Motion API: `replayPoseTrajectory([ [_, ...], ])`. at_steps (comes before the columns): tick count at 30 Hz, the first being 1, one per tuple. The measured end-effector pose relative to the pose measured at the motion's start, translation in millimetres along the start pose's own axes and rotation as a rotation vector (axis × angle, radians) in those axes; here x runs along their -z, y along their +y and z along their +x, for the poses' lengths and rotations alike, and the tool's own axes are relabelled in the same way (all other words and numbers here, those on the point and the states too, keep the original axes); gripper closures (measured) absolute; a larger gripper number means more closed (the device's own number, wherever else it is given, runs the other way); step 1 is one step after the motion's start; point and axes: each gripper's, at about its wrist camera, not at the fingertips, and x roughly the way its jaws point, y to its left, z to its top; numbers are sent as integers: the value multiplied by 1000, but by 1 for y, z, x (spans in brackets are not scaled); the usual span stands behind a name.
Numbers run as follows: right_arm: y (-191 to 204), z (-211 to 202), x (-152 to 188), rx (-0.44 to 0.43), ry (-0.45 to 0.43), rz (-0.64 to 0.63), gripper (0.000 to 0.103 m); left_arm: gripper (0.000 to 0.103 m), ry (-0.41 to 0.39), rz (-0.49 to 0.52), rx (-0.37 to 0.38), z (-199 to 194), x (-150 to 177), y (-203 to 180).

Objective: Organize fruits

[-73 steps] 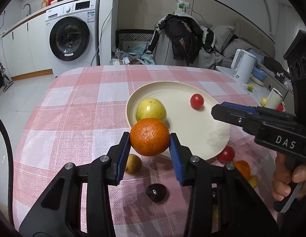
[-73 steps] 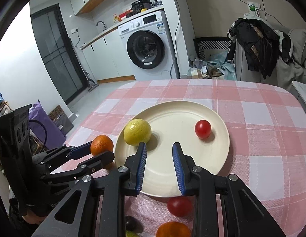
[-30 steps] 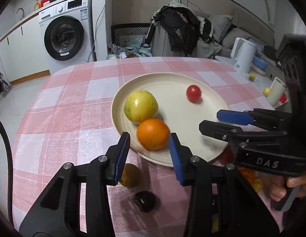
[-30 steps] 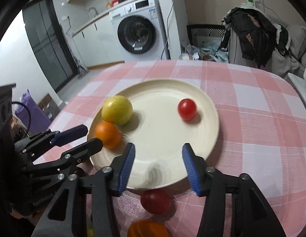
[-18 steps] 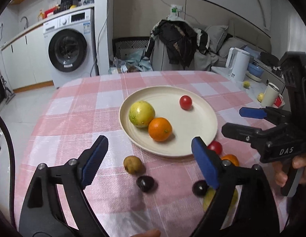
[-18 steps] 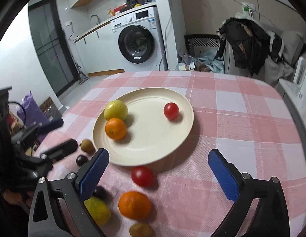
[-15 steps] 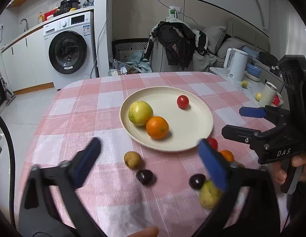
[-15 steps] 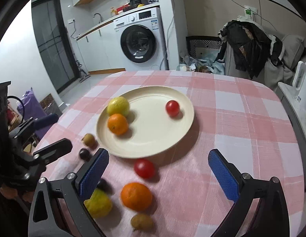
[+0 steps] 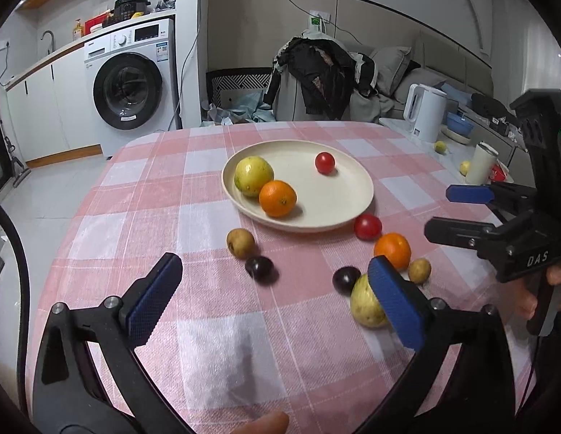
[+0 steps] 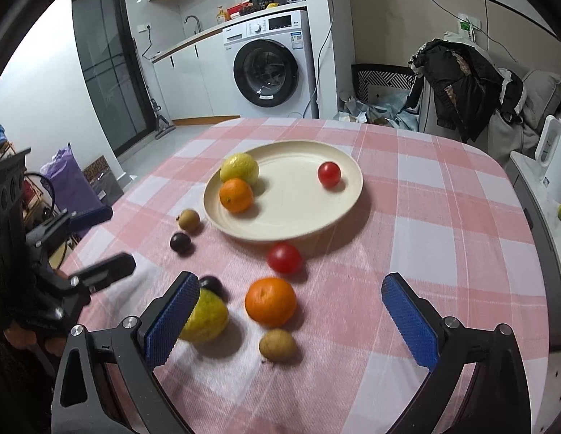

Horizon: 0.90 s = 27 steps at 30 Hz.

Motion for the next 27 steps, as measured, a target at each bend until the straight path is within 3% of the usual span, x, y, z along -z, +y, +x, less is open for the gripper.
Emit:
replayPoseTrajectory([
  [11, -2, -6, 13, 14, 42, -29, 0, 1, -18, 14, 21, -23, -8, 4],
  [27, -3, 15, 28, 15, 154, -71, 0, 1, 74, 71, 56, 3, 3, -20],
])
